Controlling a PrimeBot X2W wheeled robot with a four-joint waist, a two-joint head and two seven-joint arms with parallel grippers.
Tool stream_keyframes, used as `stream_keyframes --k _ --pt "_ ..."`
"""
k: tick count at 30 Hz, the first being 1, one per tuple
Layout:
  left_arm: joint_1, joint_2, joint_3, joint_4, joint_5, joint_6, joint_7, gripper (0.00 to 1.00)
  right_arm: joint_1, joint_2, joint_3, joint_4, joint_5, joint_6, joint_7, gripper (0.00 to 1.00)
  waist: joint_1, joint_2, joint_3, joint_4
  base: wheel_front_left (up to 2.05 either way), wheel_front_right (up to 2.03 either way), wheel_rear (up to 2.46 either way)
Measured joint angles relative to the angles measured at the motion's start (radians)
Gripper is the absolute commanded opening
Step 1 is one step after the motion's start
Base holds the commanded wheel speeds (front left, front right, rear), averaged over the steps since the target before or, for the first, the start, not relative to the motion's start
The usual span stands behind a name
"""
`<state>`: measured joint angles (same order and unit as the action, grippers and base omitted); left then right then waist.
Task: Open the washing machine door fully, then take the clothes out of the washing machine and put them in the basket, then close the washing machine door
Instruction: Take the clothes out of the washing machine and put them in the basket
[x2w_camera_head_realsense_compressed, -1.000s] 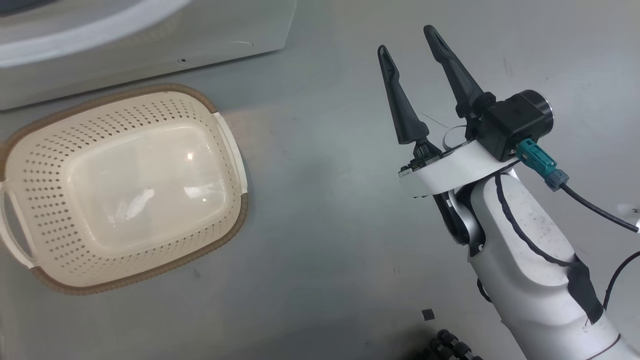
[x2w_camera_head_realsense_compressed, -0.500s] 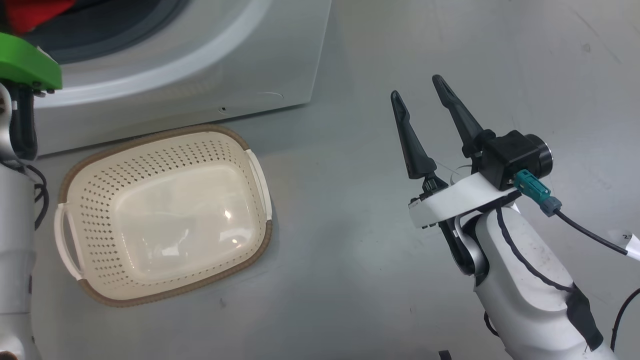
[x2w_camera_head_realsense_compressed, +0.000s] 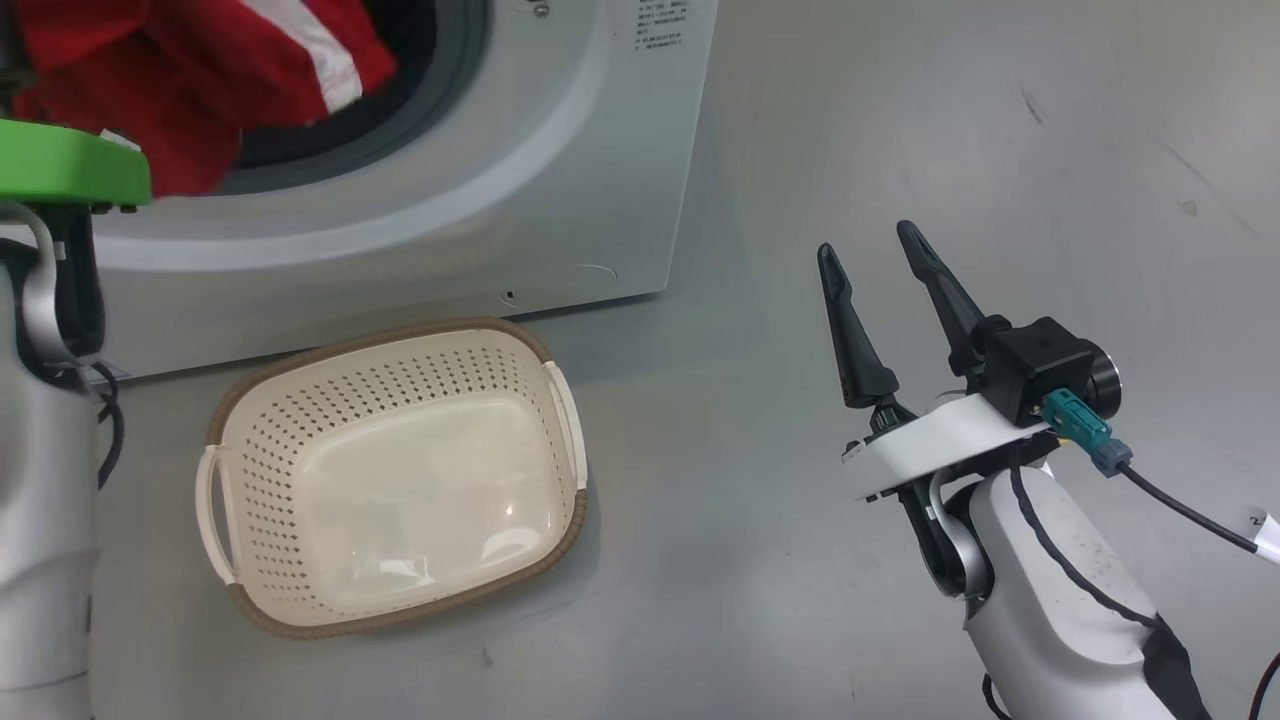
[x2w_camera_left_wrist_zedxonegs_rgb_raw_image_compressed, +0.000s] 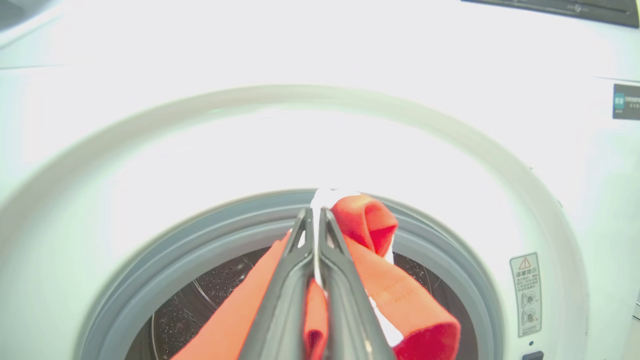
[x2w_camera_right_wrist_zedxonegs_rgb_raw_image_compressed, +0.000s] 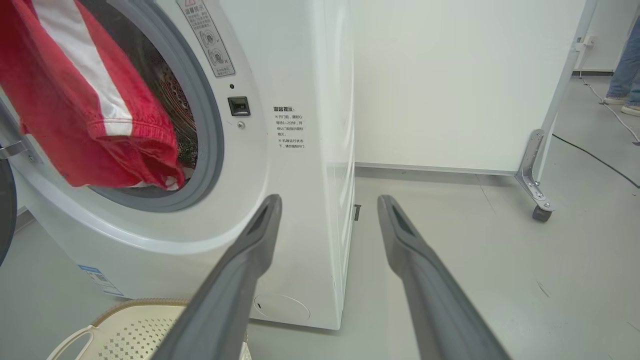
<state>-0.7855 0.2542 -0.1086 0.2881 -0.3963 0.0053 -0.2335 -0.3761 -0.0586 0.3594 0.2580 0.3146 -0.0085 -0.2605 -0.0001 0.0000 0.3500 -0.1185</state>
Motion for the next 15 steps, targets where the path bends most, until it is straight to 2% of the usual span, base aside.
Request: stream_keyframes --k 9,15 --pt "0.071 -0.017 -0.002 -0.164 0.028 0.034 -0.016 0.0 0.019 0.0 -0.003 -0.001 0.0 0.007 0.0 1.0 0.0 0.0 -0.055 0.035 0.0 0.0 0.0" --pt "0.145 -0.018 -0.004 -0.224 0.048 0.051 -0.016 0.0 0.027 0.001 -0.007 -0.002 0.0 0.01 0.0 1.0 0.0 0.0 -0.079 0.043 0.0 0.0 0.0"
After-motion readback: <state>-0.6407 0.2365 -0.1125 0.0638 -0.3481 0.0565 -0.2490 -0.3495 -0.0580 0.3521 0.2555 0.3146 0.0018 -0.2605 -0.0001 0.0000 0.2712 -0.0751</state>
